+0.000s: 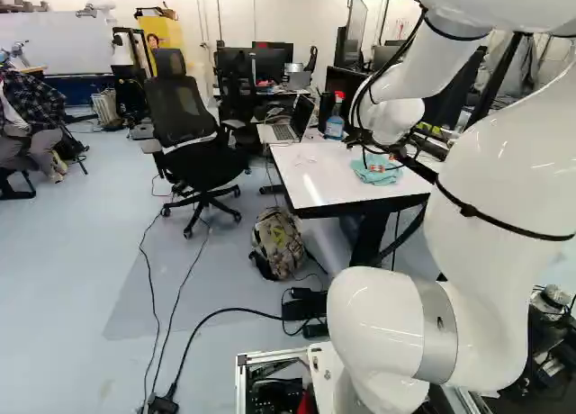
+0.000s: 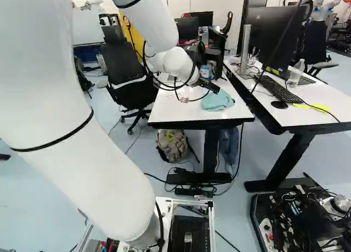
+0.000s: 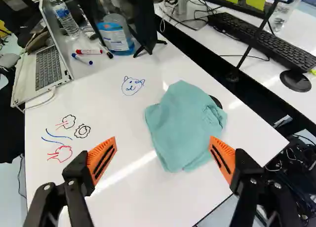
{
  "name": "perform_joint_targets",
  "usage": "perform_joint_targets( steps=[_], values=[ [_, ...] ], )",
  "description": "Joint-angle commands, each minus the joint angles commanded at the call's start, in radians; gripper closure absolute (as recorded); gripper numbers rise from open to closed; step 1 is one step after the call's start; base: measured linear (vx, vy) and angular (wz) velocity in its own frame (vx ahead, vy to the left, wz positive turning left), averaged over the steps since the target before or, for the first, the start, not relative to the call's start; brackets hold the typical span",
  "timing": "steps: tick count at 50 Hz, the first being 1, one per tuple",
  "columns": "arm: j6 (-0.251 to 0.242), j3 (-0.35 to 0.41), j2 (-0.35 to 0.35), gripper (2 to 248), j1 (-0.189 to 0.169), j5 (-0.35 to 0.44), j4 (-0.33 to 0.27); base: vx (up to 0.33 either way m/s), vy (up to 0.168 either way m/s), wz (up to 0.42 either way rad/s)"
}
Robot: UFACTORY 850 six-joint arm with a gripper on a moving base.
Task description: Clean the table with the green towel
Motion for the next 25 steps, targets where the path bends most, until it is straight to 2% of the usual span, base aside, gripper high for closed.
perform_joint_targets(
  steps=[25],
  values=[
    [0.000,-0.137,-0.072,3,-0.028,-0.225,0.055,0.000,0.000,0.000]
  ],
)
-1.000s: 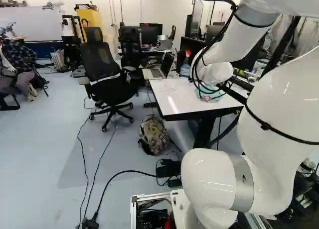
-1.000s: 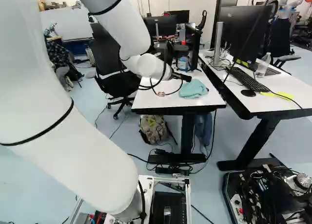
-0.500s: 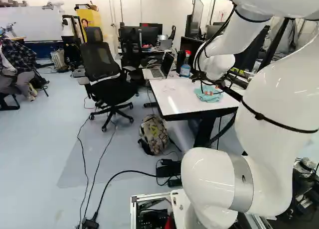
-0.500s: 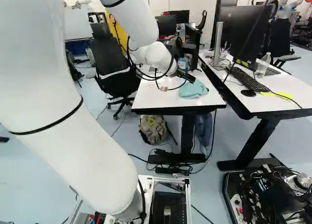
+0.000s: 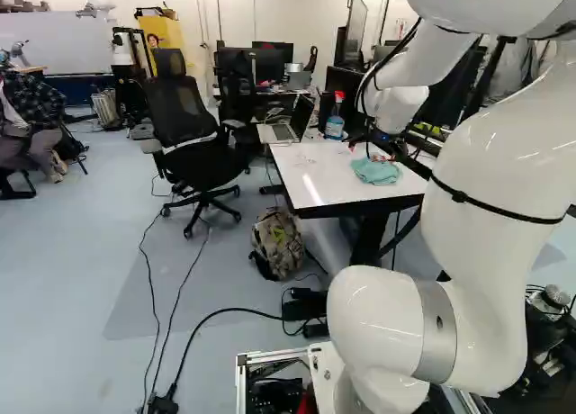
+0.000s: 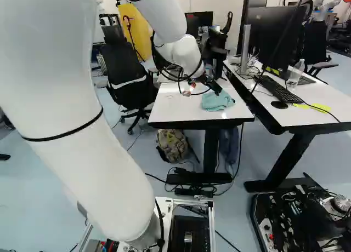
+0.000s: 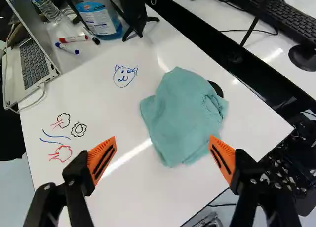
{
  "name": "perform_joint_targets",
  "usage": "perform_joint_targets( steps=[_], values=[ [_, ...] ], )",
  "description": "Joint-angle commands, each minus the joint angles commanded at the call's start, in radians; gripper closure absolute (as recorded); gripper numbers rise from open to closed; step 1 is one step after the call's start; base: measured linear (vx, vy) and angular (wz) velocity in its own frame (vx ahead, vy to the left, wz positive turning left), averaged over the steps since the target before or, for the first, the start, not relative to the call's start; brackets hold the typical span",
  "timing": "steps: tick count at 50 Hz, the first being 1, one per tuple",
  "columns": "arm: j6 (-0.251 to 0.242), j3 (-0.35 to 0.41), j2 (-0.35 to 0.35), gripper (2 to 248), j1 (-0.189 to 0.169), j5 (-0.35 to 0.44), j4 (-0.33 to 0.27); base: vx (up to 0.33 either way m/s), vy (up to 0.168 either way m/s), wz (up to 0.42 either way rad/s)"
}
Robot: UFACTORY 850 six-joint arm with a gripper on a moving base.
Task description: Clean the table with the green towel
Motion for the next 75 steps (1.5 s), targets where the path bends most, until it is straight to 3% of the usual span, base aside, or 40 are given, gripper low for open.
perform_joint_targets(
  steps=[5,48,62,67,68,73,74,75],
  values=[
    [0.000,-0.028,-0.027,3,-0.005,-0.033,0.011,0.000,0.000,0.000],
    [0.000,-0.250,-0.306,3,-0.070,-0.033,0.011,0.000,0.000,0.000],
    [0.000,-0.270,-0.333,3,-0.073,-0.033,0.011,0.000,0.000,0.000],
    [0.000,-0.270,-0.333,12,-0.073,-0.033,0.011,0.000,0.000,0.000],
    [0.000,-0.270,-0.333,50,-0.073,-0.033,0.011,0.000,0.000,0.000],
    [0.000,-0.270,-0.333,50,-0.073,-0.033,0.011,0.000,0.000,0.000],
    [0.000,-0.270,-0.333,88,-0.073,-0.033,0.011,0.000,0.000,0.000],
    [0.000,-0.270,-0.333,88,-0.073,-0.033,0.011,0.000,0.000,0.000]
  ],
)
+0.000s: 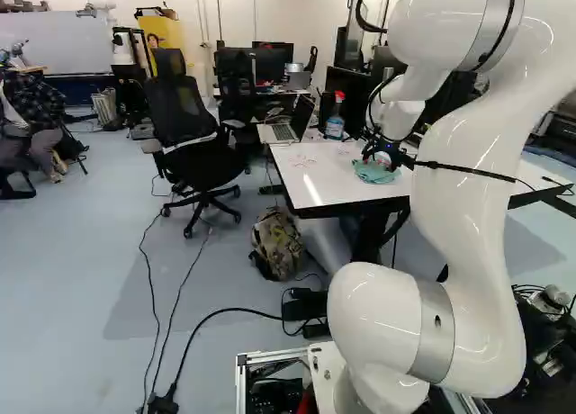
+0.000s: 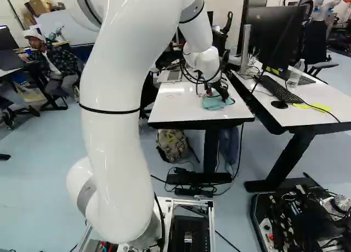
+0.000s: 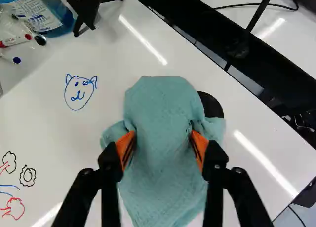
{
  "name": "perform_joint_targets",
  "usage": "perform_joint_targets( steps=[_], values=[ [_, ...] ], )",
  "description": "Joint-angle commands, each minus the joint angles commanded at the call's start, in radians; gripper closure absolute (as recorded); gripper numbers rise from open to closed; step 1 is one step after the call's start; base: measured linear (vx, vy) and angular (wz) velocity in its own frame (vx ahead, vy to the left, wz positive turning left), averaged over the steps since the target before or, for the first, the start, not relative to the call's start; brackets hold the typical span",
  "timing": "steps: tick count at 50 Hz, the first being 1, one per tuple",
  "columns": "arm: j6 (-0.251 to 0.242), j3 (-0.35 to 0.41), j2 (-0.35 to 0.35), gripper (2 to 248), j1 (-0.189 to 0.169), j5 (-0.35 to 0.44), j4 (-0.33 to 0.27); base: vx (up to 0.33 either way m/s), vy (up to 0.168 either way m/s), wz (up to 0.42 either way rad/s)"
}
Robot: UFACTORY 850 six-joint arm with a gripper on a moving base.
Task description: Clean the table with the green towel
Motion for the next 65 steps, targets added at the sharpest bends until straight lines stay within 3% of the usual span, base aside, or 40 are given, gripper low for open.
perform_joint_targets(
  steps=[3,4,8,9,13,14,19,20,43,65],
  values=[
    [0.000,0.000,0.000,88,0.000,0.000,0.000,0.000,0.000,0.000],
    [0.000,0.000,0.000,126,0.000,0.000,0.000,0.000,0.000,0.000],
    [0.000,0.000,0.000,126,0.000,0.000,0.000,0.000,0.000,0.000],
    [0.000,0.000,0.000,162,0.000,0.000,0.000,0.000,0.000,0.000],
    [0.000,0.000,0.000,162,0.000,0.000,0.000,0.000,0.000,0.000],
    [0.000,0.000,0.000,193,0.000,0.000,0.000,0.000,0.000,0.000],
    [0.000,0.000,0.000,193,0.000,0.000,0.000,0.000,0.000,0.000],
    [0.000,0.000,0.000,204,0.000,0.000,0.000,0.000,0.000,0.000],
    [0.000,0.012,0.043,204,0.003,0.000,0.000,0.000,0.000,0.000],
    [0.000,0.037,0.110,204,0.046,0.000,0.000,0.000,0.000,0.000]
  ],
)
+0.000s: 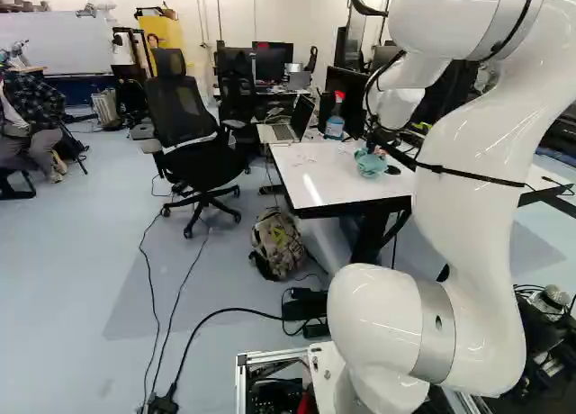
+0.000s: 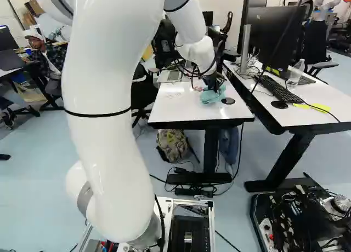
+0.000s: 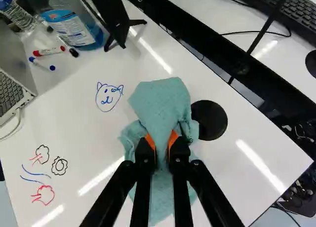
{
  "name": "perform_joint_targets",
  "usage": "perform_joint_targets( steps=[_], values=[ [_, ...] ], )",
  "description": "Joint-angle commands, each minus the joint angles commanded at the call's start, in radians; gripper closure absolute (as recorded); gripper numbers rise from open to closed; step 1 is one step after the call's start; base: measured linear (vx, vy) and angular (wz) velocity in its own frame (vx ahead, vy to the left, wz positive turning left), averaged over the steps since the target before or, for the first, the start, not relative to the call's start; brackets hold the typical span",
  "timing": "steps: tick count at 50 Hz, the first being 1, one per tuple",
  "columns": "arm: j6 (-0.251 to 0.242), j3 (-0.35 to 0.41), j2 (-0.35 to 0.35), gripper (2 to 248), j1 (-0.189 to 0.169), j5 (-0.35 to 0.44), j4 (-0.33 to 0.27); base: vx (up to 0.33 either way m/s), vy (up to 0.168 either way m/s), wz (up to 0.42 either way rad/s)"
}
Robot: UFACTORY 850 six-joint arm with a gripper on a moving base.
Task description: Clean the table with the green towel
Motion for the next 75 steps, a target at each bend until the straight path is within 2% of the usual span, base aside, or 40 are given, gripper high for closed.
perform_joint_targets(
  steps=[22,49,75],
  values=[
    [0.000,0.050,0.074,204,0.060,0.000,0.000,0.000,0.000,0.000],
    [0.000,0.095,0.114,204,0.138,0.000,0.000,0.000,0.000,0.000],
    [0.000,0.104,0.121,204,0.214,0.000,0.000,0.000,0.000,0.000]
  ],
)
